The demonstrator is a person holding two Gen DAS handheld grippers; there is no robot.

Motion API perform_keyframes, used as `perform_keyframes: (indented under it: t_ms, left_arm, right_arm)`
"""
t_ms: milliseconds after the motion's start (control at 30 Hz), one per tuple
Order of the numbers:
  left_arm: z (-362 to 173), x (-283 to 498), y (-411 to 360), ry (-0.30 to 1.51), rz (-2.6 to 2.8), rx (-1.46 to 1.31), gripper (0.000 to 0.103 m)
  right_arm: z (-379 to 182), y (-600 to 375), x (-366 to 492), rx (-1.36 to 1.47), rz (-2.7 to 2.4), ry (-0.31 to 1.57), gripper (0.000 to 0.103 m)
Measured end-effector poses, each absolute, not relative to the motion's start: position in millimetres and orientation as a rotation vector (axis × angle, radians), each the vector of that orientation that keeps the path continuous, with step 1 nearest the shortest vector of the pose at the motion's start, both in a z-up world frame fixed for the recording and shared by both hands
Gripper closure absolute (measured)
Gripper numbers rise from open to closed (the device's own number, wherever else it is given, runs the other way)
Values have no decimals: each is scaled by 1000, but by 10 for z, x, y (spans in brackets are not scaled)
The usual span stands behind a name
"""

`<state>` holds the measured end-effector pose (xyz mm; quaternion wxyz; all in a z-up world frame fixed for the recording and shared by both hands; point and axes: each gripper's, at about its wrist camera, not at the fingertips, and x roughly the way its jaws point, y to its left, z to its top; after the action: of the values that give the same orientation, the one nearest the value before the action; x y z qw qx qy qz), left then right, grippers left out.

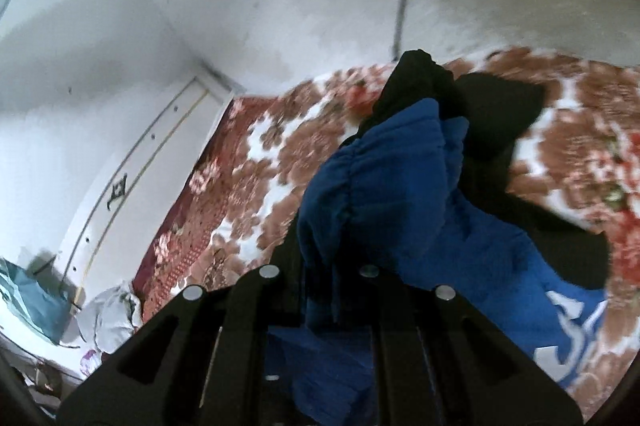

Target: Fold large clothes

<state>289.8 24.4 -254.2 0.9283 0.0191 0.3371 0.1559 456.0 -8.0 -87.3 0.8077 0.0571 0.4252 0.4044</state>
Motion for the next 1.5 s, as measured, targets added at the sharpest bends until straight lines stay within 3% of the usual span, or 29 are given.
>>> perform_keyframes:
  t_ms: [267,600,700,800,867,900,933,1200,1500]
  left_arm:
    - [-2552,2306,1295,717,418,79,5]
    - [-2516,1862,1675,758,355,56,5]
    - [-2530,1749,1723,768,363,40,5]
    - [-2516,1607,1780,775,386,25,5]
    - [-2485,1525,1828,779,401,18,5]
    - [-2471,1490,1843,779,407,16,5]
    - [-2441,1446,1866,781,415,14,5]
    - [-2088,1472,1981,761,467,43,5]
    - [-1900,2696,2075,771,292,-34,5]
  right_arm:
    - [-1612,1165,4172,-127,891,949,94]
    - [-2554,1933,3757,-426,864,985,93]
    - [-2838,2089,3628,-578,829,995,84]
    - [-2970,2133,3526,-668,783,967,69]
    - [-2937,2114,3490,-684,738,945,48]
    - [-2900,2085,3487,-671,737,944,19]
    - [-2821,2020,3492,-617,779,962,5]
    - [-2216,1533,3490,-534,810,886,5]
    - [-2060,-11,4304,-367,548,895,5]
